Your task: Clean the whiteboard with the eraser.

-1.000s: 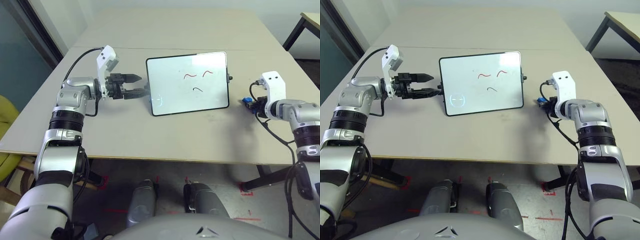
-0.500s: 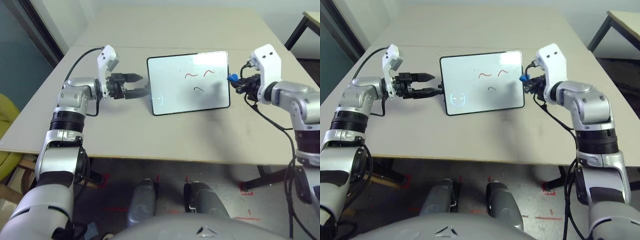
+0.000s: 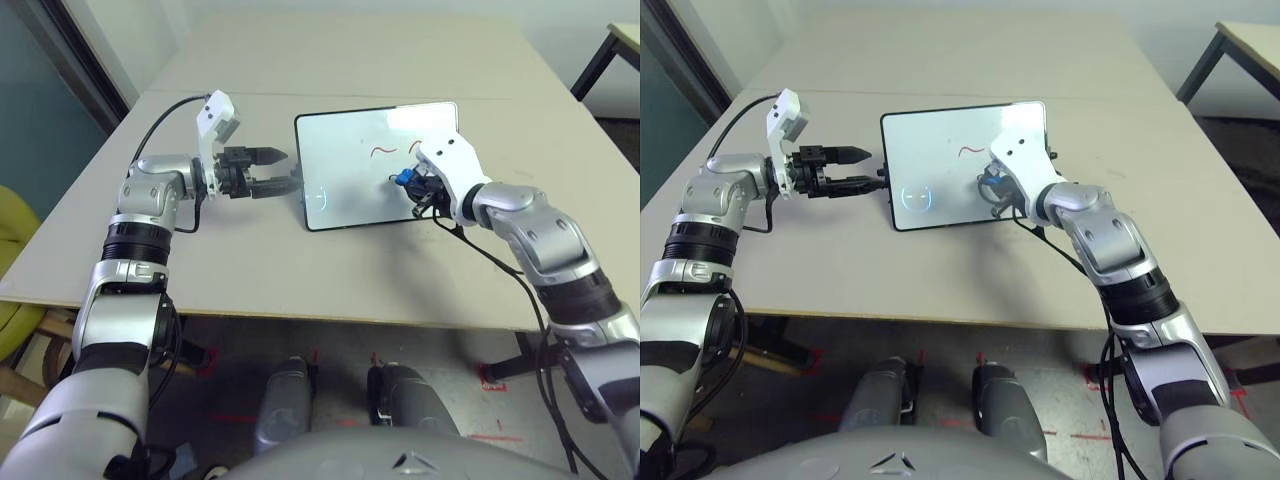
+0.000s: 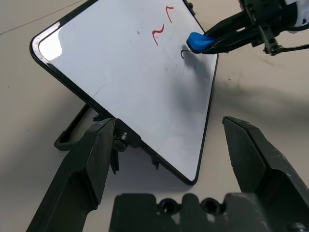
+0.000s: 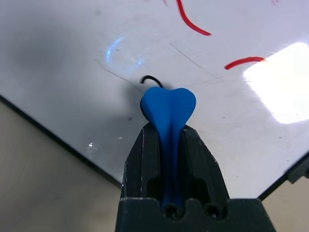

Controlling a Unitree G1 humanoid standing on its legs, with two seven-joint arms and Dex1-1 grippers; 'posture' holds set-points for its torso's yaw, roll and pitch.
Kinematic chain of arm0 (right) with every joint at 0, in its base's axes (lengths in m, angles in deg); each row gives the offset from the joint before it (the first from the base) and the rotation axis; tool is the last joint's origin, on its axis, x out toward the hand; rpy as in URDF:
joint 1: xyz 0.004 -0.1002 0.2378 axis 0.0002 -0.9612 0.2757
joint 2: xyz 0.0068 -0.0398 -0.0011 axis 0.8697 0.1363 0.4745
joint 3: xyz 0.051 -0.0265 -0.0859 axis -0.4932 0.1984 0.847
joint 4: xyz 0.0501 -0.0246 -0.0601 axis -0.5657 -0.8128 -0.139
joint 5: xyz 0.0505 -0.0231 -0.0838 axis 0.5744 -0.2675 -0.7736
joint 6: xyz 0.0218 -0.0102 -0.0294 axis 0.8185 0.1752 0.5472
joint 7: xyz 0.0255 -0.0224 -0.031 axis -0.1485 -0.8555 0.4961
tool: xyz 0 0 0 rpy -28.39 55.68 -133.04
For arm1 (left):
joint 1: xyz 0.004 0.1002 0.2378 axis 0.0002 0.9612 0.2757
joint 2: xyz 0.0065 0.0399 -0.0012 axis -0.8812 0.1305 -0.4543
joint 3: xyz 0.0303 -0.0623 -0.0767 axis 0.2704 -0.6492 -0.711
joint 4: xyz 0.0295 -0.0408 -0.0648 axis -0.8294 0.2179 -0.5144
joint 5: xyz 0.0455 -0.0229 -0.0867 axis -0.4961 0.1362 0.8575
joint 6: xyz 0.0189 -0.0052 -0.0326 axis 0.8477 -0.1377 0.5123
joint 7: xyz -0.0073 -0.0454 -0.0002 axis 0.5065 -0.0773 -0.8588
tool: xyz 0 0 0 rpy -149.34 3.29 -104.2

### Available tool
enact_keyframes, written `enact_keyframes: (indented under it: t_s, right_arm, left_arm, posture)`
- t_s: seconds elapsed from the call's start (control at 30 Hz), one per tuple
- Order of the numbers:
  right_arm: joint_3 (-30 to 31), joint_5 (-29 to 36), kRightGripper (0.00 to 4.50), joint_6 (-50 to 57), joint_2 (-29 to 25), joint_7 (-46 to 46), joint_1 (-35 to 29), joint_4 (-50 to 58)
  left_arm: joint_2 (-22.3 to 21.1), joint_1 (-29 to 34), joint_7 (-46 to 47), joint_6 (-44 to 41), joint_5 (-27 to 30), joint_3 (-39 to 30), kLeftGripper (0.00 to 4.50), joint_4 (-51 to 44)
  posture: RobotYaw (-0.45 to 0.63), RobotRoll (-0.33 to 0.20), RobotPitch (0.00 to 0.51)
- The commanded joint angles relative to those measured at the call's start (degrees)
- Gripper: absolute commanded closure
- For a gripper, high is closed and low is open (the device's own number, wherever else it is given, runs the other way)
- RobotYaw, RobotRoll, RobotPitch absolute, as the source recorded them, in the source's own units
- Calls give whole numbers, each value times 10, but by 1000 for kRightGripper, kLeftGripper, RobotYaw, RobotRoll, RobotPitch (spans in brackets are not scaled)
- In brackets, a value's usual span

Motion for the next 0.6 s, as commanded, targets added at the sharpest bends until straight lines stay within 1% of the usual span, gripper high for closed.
enact_keyframes:
  t_s: [0.03,0.2,0.37,0.6]
  right_arm:
    - [15,-25,4196,-17,-1,5,5,-29]
    - [21,-44,4197,-29,1,14,7,-45]
    - [44,-70,4197,-59,5,25,12,-65]
    - [49,-85,4197,-74,47,31,38,-78]
  left_arm:
    - [-2,2,3,-1,4,-2,0,-7]
    - [-1,2,3,0,4,-2,0,-6]
    - [0,1,4,1,4,-2,0,-6]
    - [-4,2,4,0,4,-3,0,-9]
  posture:
    - [121,0,71]
    - [121,0,71]
    - [130,0,65]
    - [134,0,63]
